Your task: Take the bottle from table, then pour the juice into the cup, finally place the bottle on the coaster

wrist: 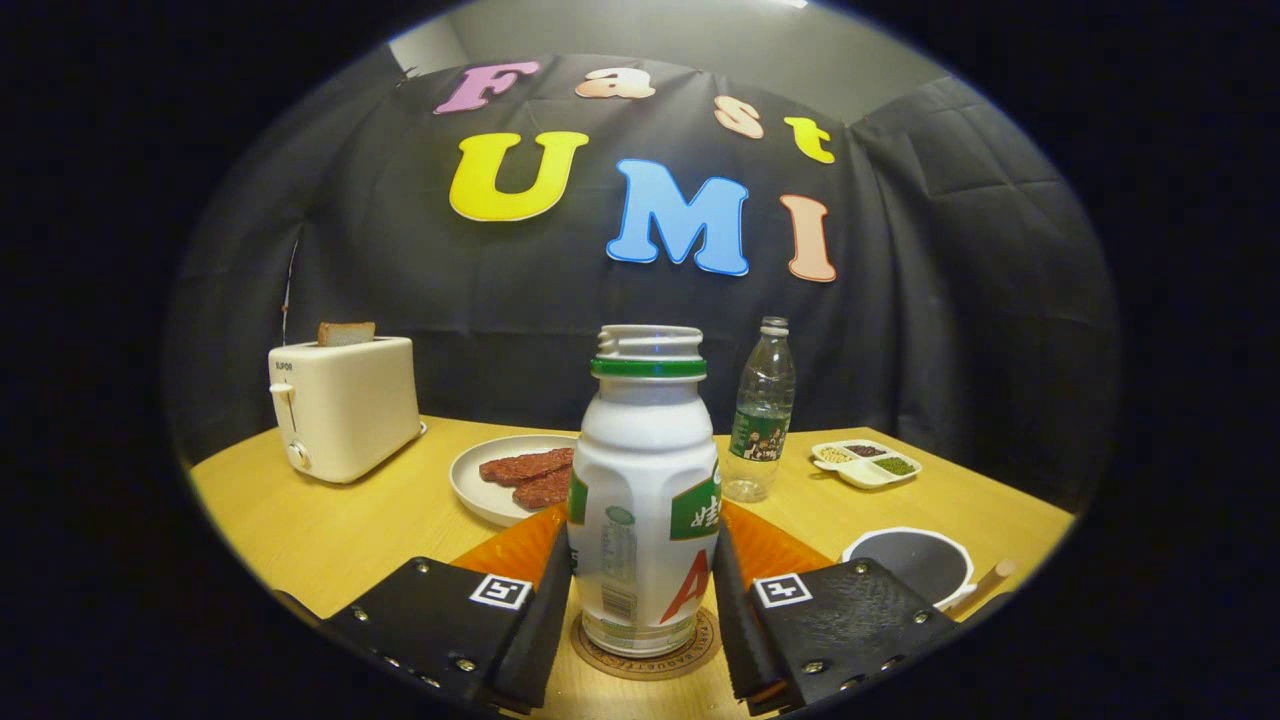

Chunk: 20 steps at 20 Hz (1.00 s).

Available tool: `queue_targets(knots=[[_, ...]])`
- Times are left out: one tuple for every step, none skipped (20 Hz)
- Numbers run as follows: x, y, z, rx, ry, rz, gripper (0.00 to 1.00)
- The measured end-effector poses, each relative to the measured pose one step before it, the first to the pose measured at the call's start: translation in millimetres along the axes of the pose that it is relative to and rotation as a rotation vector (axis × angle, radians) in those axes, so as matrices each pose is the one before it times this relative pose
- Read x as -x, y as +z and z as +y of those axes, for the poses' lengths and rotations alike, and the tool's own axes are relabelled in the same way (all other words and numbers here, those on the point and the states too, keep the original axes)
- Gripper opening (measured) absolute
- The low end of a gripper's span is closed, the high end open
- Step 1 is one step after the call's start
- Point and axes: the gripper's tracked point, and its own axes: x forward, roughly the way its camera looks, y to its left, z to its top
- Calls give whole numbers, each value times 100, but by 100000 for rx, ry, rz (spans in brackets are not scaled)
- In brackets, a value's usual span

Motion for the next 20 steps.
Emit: queue_targets(knots=[[8, 113, -153, -2700, -174, -695, 67], [20, 76, -257, -1632, 89, -463, 69], [-46, 88, -100, -1591, -78, -375, 70], [5, 22, -319, -975, -682, -222, 71], [19, 211, -82, 259, -275, -673, 72], [68, 212, 103, 320, 316, -606, 77], [107, 204, 144, 300, 21, -390, 86], [-117, 94, 189, 324, 668, -294, 87], [91, 93, 203, -210, 1026, -11, 90], [131, 133, 220, 28, 701, -429, 92], [237, 266, -45, 519, -232, -237, 97], [115, 350, -128, 410, -232, -737, 96], [277, 414, 88, 264, 787, -928, 97], [250, 543, 22, 331, 309, -669, 96], [571, 452, -254, 230, -44, -429, 96], [501, 572, -433, -662, -83, -453, 96], [684, 854, -196, -1697, 631, -1082, 96], [691, 885, -350, -1620, 311, -1064, 96], [847, 1055, -518, -288, -668, -601, 96], [799, 1260, -539, 626, -387, -1290, 96]])
